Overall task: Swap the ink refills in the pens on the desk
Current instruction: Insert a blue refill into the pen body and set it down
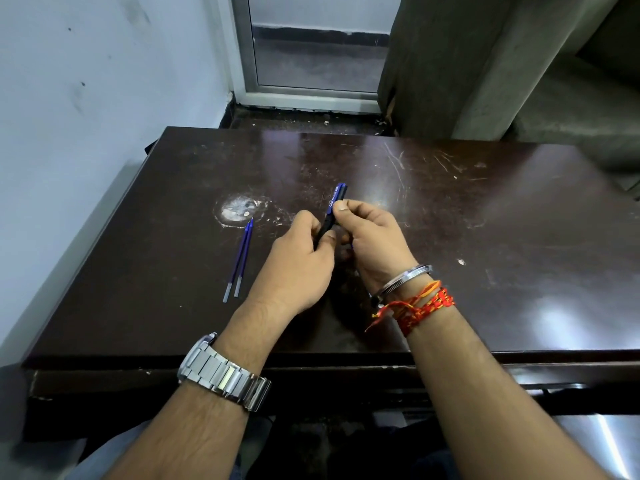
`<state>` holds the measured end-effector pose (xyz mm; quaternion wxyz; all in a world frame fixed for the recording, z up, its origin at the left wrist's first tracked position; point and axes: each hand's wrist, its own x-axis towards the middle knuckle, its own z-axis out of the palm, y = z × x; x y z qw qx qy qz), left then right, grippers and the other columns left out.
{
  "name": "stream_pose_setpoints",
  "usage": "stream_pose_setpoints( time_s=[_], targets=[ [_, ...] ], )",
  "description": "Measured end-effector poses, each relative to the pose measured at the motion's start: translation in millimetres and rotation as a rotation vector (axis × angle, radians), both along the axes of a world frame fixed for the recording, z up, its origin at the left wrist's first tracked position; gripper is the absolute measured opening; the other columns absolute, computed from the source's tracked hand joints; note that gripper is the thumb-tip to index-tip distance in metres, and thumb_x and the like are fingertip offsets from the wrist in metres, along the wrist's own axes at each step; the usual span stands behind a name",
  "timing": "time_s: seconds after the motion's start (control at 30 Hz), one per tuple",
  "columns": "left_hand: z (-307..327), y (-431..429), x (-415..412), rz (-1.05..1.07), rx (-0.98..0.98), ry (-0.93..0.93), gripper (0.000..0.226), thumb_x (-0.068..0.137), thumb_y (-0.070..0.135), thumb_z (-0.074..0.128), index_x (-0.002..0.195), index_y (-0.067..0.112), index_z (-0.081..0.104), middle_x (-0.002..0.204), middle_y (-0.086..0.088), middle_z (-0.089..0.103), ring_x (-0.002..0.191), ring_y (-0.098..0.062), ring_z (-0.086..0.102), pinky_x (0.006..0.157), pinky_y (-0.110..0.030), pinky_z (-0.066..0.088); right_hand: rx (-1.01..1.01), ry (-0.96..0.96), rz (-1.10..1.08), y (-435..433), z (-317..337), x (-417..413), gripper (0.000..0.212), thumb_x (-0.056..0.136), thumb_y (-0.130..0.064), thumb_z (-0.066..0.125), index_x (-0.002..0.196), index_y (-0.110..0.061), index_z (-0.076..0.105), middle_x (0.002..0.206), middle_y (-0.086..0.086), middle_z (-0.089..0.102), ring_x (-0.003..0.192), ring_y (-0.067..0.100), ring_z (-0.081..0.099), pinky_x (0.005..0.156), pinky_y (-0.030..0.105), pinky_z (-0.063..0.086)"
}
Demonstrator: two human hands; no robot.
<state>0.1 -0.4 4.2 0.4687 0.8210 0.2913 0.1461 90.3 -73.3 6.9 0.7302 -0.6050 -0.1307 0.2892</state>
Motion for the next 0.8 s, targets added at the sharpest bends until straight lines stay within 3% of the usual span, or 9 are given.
stream_pose_setpoints(
  time_s=[0.07,0.2,0.3,0.43,0.5,0.6,0.67,0.73,0.8],
  targets=[
    [0.8,0.7,-1.5,0.014,-0.015,-0.007,0.016,0.093,0.039,0.055,0.095,0.026,0.046,0.07,0.006,0.062,0.055,-0.008,0.052,0.048,-0.028,0.034,-0.028,-0.088,0.056,-0.9,-1.0,-3.0,0.009,0.095,-0.01,0.058,0.089,-0.016,0.058,0.059,-0.006,0.061,0.047,0.005,0.054,0.047,0.021,0.046],
    [2.4,1.0,-3.2,0.016,-0.039,-0.002,0.025,0.093,0.028,0.051,0.113,0.028,0.037,0.078,0.003,0.062,0.058,0.0,0.055,0.045,-0.018,0.036,-0.152,-0.435,0.141,-3.5,-4.2,-6.9,0.046,0.093,-0.005,0.056,0.127,-0.034,0.046,0.078,0.011,0.061,0.073,0.015,0.058,0.077,0.033,0.051],
    [3.9,1.3,-2.1,0.002,-0.065,-0.014,0.033,0.097,0.023,0.045,0.122,0.03,0.025,0.094,-0.005,0.066,0.08,-0.018,0.063,0.057,-0.032,0.039,-0.161,-0.504,0.062,0.9,-4.9,-9.9,0.035,0.089,-0.006,0.057,0.119,-0.023,0.061,0.076,0.01,0.058,0.074,0.019,0.056,0.077,0.033,0.049],
    [4.4,0.4,-3.6,-0.013,-0.023,-0.059,0.042,0.098,0.015,0.043,0.13,0.029,0.019,0.088,0.016,0.055,0.081,-0.008,0.062,0.058,-0.027,0.043,-0.088,-0.449,-0.007,7.0,-4.5,-18.7,0.024,0.093,-0.009,0.057,0.112,-0.021,0.063,0.09,0.026,0.068,0.089,0.038,0.065,0.084,0.041,0.054],
    [4.7,-0.7,-4.9,-0.01,-0.004,-0.061,0.046,0.098,0.013,0.044,0.134,0.025,0.018,0.089,0.023,0.047,0.083,-0.007,0.061,0.061,-0.025,0.045,-0.095,-0.464,-0.004,7.9,-3.9,-18.6,0.019,0.094,-0.012,0.057,0.108,-0.022,0.064,0.086,0.02,0.071,0.081,0.03,0.067,0.083,0.039,0.055],
    [5.4,-1.2,-5.9,-0.004,0.005,-0.057,0.05,0.096,0.01,0.044,0.136,0.023,0.017,0.087,0.021,0.047,0.083,-0.009,0.063,0.063,-0.028,0.047,-0.095,-0.477,0.03,7.3,-5.9,-16.3,0.016,0.094,-0.01,0.059,0.105,-0.019,0.065,0.067,-0.008,0.067,0.065,0.003,0.06,0.068,0.021,0.051],
    [5.4,-1.2,-6.7,-0.002,0.003,-0.046,0.047,0.096,0.009,0.044,0.132,0.024,0.018,0.086,0.019,0.047,0.083,-0.009,0.063,0.067,-0.032,0.05,-0.103,-0.474,0.043,7.5,-7.2,-15.9,0.015,0.093,-0.008,0.059,0.104,-0.015,0.066,0.055,-0.018,0.058,0.055,-0.004,0.054,0.061,0.012,0.043],
    [6.1,-1.5,-7.6,-0.006,-0.014,-0.031,0.04,0.096,0.01,0.043,0.12,0.029,0.018,0.087,0.014,0.053,0.082,-0.012,0.064,0.069,-0.036,0.052,-0.115,-0.474,0.043,7.7,-6.1,-16.6,0.015,0.093,-0.008,0.059,0.104,-0.014,0.066,0.057,-0.016,0.059,0.055,-0.003,0.055,0.061,0.013,0.043],
    [8.2,0.5,-7.1,0.003,-0.045,-0.008,0.034,0.097,0.015,0.043,0.113,0.032,0.019,0.092,0.01,0.057,0.087,-0.017,0.065,0.074,-0.04,0.054,-0.112,-0.451,0.041,8.5,-6.6,-18.5,0.018,0.093,-0.012,0.058,0.109,-0.018,0.065,0.072,-0.001,0.068,0.068,0.007,0.062,0.071,0.027,0.052]
  ],
)
